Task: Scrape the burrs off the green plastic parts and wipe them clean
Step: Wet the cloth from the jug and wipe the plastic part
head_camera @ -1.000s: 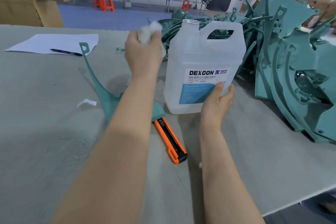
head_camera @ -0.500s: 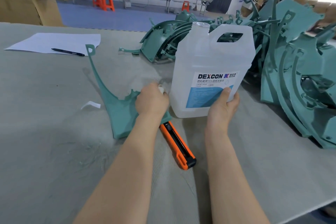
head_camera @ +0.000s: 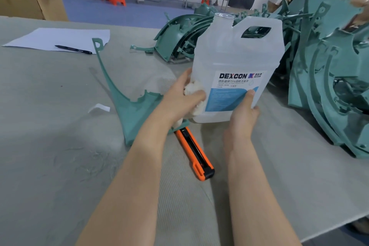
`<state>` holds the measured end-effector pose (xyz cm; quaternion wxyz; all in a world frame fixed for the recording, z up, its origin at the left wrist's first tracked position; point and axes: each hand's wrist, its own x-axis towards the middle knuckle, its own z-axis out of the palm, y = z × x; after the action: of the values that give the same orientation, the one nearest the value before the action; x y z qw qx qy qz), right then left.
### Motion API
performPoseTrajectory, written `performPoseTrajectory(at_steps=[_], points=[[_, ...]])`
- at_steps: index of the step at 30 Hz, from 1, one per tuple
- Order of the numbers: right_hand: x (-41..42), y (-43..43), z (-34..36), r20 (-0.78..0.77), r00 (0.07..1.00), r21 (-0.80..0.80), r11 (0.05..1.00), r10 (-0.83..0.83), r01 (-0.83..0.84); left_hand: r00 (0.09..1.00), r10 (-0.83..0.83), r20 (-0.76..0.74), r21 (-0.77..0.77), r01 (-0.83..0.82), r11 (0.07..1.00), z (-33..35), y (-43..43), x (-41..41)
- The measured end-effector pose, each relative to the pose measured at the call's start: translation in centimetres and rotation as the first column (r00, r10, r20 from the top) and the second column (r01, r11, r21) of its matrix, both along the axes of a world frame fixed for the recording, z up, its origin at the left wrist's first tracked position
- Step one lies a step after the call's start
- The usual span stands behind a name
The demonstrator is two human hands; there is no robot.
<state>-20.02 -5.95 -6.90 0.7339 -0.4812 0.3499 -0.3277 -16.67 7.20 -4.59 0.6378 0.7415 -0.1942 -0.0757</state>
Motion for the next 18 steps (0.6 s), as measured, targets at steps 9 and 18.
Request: performPoseTrajectory(at_steps=[9, 18], points=[[0.0, -0.1, -0.2, 0.032, 0.999, -0.008, 0.999, 0.038, -0.038, 0.966, 0.148, 0.214, 0.164, -0.185, 0.969, -0.8, -2.3, -0.4], [-0.4, 0.3, 0.0, 0.078, 0.985, 0.008, 0.988, 0.151, -0.152, 0.909, 0.396, 0.131, -0.132, -0.379, 0.916, -0.7, -3.7, -1.5]])
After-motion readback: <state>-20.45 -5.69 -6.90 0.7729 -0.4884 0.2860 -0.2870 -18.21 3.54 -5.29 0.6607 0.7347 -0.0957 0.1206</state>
